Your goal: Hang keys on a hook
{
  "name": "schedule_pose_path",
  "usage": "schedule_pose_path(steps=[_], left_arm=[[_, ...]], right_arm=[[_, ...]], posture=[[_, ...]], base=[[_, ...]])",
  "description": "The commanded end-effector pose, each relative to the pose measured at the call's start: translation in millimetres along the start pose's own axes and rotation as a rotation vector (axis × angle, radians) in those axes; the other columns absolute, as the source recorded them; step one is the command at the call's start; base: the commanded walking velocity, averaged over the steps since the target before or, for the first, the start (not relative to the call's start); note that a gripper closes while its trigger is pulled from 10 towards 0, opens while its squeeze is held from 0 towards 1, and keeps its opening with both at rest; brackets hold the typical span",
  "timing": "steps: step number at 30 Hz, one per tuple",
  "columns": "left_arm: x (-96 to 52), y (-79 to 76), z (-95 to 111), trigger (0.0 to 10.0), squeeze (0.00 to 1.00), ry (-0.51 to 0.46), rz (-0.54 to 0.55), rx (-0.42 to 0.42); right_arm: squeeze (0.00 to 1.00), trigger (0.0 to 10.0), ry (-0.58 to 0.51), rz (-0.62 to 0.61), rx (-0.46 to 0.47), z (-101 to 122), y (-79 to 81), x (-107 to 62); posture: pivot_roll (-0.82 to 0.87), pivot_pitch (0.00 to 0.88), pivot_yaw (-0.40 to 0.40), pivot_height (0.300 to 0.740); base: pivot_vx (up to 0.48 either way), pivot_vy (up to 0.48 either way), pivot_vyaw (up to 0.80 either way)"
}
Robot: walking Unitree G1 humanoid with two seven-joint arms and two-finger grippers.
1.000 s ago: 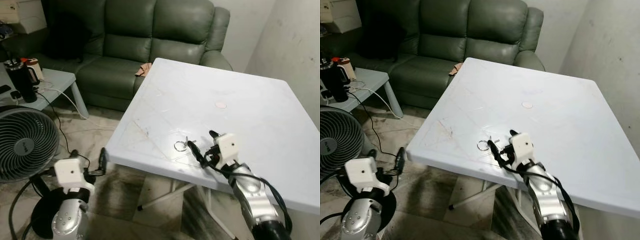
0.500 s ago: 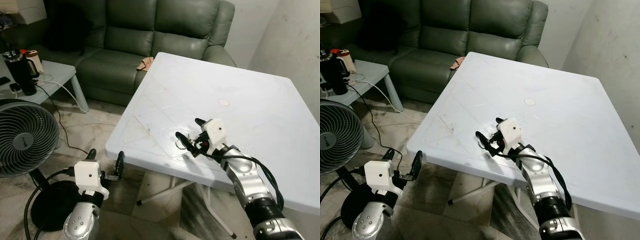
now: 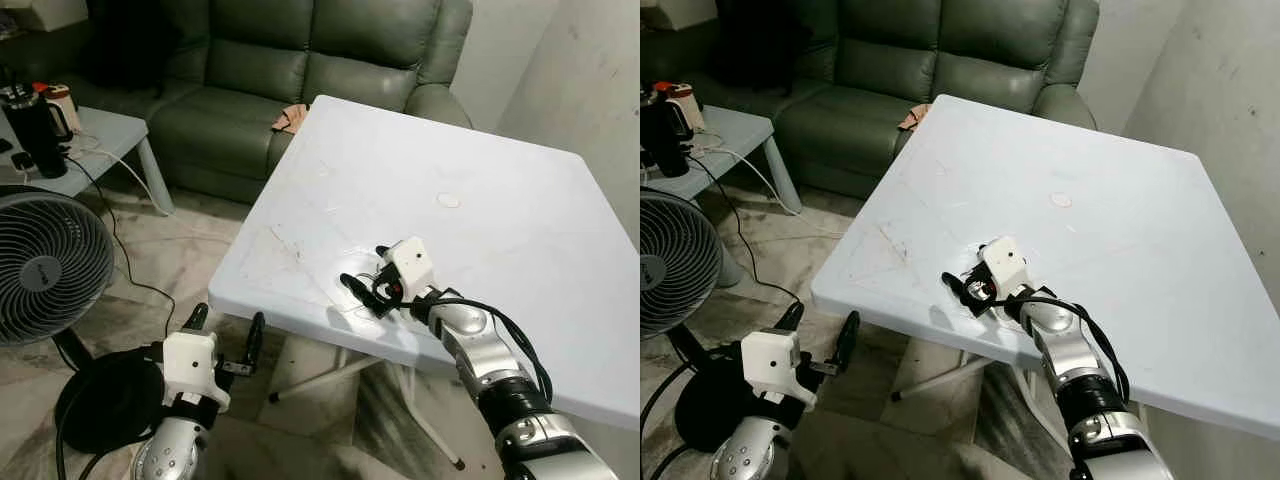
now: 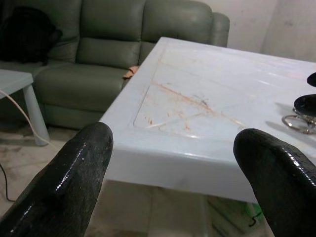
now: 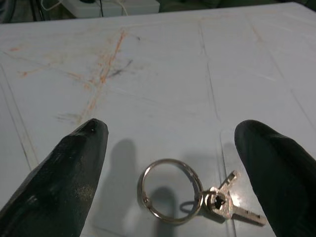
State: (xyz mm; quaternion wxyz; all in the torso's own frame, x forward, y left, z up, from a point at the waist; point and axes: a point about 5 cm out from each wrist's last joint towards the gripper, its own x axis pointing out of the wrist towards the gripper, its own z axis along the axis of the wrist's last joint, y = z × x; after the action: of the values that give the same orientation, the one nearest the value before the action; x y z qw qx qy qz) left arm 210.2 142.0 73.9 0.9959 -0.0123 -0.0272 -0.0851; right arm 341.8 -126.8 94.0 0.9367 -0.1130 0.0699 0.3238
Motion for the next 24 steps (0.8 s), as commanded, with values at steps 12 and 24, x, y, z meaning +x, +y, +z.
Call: schedule_pose_path(steps=[12, 24], left_arm=[[-15.0, -8.9, -0.5, 10.0, 0.0, 0.035, 0.017, -0.006], [-17.7, -8.0, 0.9, 10.0, 0.0, 0.044, 0.023, -0.001]], right_arm=[[0.0, 0.5, 0.063, -0.048, 0.083, 0.5, -23.7, 4.2], [0.0, 0.0, 0.041, -0.051, 0.08, 2.0, -29.1, 2.5]], posture=[[0.05, 0.108, -0.135, 0.74], [0.05, 0.119, -0.131, 0.74]], base=[[0.0, 0.0, 0.0], [0.0, 0.0, 0.0]])
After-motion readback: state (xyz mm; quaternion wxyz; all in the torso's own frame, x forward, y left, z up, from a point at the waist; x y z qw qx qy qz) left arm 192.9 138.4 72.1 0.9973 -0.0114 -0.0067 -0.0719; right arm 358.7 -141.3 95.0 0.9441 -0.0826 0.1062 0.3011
